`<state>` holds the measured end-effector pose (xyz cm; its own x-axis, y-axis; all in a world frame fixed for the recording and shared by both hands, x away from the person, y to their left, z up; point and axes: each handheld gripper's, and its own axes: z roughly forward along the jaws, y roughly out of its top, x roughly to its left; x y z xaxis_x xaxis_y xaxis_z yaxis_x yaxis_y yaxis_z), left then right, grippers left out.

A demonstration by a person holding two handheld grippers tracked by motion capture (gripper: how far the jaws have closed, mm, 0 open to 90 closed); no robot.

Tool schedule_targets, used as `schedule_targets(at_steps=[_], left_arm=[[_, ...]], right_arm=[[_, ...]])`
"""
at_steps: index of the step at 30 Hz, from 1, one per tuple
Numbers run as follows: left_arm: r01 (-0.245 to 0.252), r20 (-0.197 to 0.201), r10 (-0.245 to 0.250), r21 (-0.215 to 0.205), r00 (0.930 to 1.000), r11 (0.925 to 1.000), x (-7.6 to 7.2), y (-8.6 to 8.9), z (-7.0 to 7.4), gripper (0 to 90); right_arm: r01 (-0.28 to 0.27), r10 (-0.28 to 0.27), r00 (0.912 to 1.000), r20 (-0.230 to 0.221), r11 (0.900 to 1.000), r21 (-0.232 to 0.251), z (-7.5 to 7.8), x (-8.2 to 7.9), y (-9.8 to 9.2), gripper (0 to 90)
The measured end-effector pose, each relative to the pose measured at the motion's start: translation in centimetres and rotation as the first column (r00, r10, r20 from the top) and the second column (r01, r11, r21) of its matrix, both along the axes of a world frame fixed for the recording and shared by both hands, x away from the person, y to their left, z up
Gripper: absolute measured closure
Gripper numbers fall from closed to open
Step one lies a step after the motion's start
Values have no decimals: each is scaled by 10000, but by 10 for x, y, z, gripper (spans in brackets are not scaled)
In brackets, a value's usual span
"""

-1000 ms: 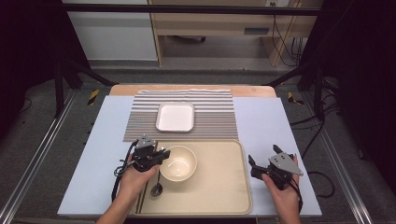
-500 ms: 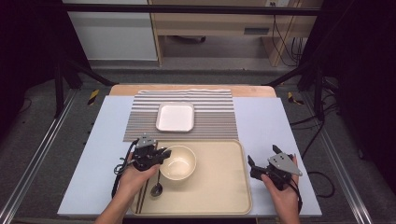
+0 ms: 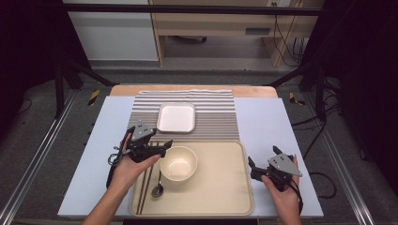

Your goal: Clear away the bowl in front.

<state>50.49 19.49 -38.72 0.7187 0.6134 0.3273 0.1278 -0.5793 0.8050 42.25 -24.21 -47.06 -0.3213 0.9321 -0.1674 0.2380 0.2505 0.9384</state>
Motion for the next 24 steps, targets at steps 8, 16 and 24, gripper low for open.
schedule_targets(at_steps=[8,16,24], left_arm=[[27,156,-25,-127,9999,9999,19,-5,8,110],[-42,74,43,-105,10000,9999,40,4,12,86],[-655,-311,638,-593,9975,9961,60,9,17,88]], right_arm=[[-107,107,9999,-32,9997,-198,-1,1,5,50],[-78,77,10000,-46,9997,-218,-2,1,6,49],[-64,65,10000,75,9999,-124,1,-1,5,50]])
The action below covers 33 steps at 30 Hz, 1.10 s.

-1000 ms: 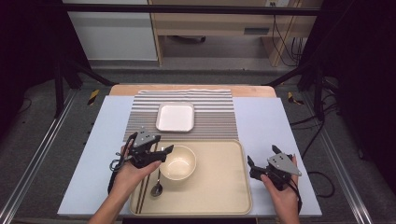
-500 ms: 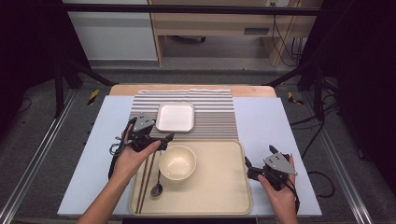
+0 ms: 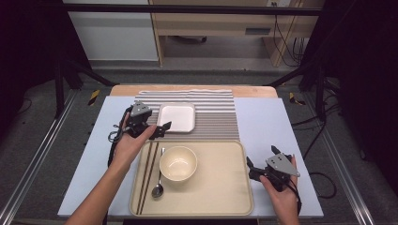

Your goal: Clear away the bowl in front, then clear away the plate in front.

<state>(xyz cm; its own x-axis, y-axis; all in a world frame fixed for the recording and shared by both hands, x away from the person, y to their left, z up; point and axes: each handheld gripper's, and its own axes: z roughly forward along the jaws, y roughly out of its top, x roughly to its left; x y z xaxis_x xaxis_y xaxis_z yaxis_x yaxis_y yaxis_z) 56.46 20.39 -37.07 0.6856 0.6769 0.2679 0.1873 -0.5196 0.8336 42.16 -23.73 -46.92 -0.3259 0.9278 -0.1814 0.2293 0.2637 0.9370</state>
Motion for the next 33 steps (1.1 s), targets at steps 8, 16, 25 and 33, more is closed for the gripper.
schedule_targets(at_steps=[8,16,25,33], left_arm=[[-289,81,285,641,9996,9975,30,-1,5,117],[-696,-79,704,765,9975,9946,56,9,-7,121],[-1433,-439,1456,518,9884,9883,65,8,-22,128],[-1307,-586,1365,934,9889,9870,72,7,-27,176]], right_arm=[[-10,10,10000,22,9999,116,0,0,-4,50],[-81,80,9999,61,9999,71,0,0,-2,50],[-112,112,9999,58,9998,141,0,-1,-2,49],[-60,60,10000,13,9998,180,0,-1,-3,49]])
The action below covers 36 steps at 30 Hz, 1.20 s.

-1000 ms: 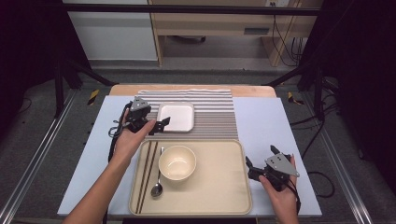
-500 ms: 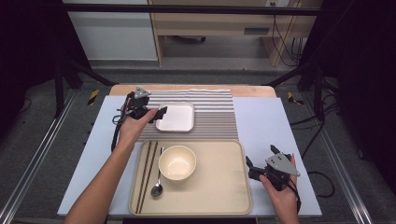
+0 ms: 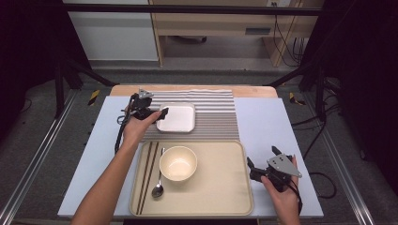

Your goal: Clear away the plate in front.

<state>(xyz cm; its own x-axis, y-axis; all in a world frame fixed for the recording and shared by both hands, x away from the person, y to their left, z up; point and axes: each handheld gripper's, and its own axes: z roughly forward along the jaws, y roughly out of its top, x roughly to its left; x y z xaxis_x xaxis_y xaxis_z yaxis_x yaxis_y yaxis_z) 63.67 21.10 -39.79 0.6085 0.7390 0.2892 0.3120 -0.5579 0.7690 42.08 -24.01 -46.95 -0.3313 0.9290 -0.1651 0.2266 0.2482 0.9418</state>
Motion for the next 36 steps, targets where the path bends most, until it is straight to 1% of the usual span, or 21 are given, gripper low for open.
schedule_targets(at_steps=[1,2,4,5,7,9,11,14,17,18,19,20,21,22,23,25,28,30,32,35,36], left_arm=[[-65,-14,65,76,10000,10000,0,0,0,195],[-119,-99,123,361,9999,9993,1,1,0,219],[-170,-298,175,182,9994,9997,2,1,-4,328],[-217,-402,225,197,9989,9996,3,1,-5,360],[-341,-522,341,11,9981,9994,3,0,-8,423],[-357,-698,360,56,9969,9993,5,-1,-11,472],[-384,-879,377,-71,9954,9992,7,-1,-14,521],[-733,-1284,696,-240,9893,9970,9,0,-19,561],[-878,-1495,858,-68,9850,9961,11,3,-23,591],[-1038,-1578,968,-371,9827,9939,11,4,-26,602],[-1266,-1745,1142,-617,9780,9900,10,3,-29,613],[-1432,-1852,1281,-710,9743,9871,10,2,-31,625],[-1593,-1870,1396,-948,9724,9827,10,2,-35,630],[-1570,-1930,1373,-907,9715,9834,10,3,-36,633],[-1616,-1889,1407,-1002,9719,9818,10,2,-37,638],[-1780,-1933,1542,-1122,9690,9776,10,1,-42,657],[-1852,-1941,1613,-1118,9676,9763,10,1,-46,673],[-1973,-1974,1734,-1085,9649,9743,9,0,-48,683],[-2054,-1885,1831,-1063,9648,9729,8,1,-50,696],[-2428,-1879,2169,-1280,9579,9616,6,-1,-53,723],[-2440,-1872,2188,-1237,9576,9619,6,-1,-53,725]], right_arm=[[5,-5,10000,-18,10000,14,0,0,0,49],[3,-3,10000,-31,10000,9,0,0,0,49],[-23,23,10000,-20,10000,-12,0,0,-1,49],[-30,30,10000,-28,10000,-5,0,0,-1,49],[-8,9,10000,-34,10000,37,0,0,-1,49],[-8,8,10000,-16,10000,23,0,0,-1,49],[-17,17,10000,-27,10000,8,0,0,-1,49],[-35,35,9999,-100,10000,-20,-1,1,0,49],[-97,97,9999,-115,9999,-50,-1,1,1,50],[-107,107,9999,-106,9999,-58,-1,1,1,50],[-114,113,9999,-100,9999,-64,-1,1,1,50],[-116,115,9999,-104,9999,-64,-2,1,1,50],[-124,123,9999,-106,9999,-74,-2,1,1,50],[-117,117,9998,-139,9999,-37,-2,1,1,50],[-108,108,9998,-148,9999,-30,-2,2,1,50],[-95,95,9998,-148,9999,-32,-2,2,1,50],[-88,88,9998,-156,10000,-37,-2,1,0,50],[-88,88,9998,-151,10000,-25,-2,1,0,50],[-74,74,9998,-163,10000,-1,-2,2,0,50],[-80,80,9998,-162,10000,7,-2,2,0,50],[-78,78,9998,-166,10000,4,-2,2,0,50]])
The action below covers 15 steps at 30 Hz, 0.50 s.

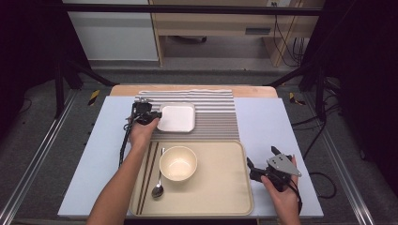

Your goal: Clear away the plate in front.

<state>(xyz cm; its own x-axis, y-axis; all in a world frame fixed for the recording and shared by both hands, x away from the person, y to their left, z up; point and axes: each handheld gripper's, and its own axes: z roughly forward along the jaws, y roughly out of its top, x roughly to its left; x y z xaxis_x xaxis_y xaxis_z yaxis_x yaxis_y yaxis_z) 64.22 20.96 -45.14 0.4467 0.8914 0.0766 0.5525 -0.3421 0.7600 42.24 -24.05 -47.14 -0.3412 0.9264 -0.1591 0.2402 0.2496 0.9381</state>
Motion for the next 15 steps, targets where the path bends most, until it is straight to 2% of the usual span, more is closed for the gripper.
schedule_targets(at_steps=[3,4,11,12,13,15], left_arm=[[-43,15,43,99,10000,9999,0,0,-1,735],[-99,44,99,20,9999,9999,0,0,-2,736],[-422,-322,419,-96,9986,9991,-1,-5,-8,745],[-1558,-829,1469,-1146,9857,9811,-6,-15,-11,746],[-1470,-647,1413,-930,9878,9848,-4,-14,-12,748],[-1535,-691,1477,-880,9866,9842,-4,-14,-13,749]], right_arm=[[-14,14,10000,9,10000,7,0,0,0,50],[-27,27,10000,20,10000,14,0,0,0,50],[-7,7,10000,11,10000,-2,0,0,-1,50],[-7,7,10000,10,10000,-5,0,0,-1,50],[-6,6,10000,9,10000,-8,0,0,-1,50],[0,0,10000,-1,10000,3,0,0,-1,50]])
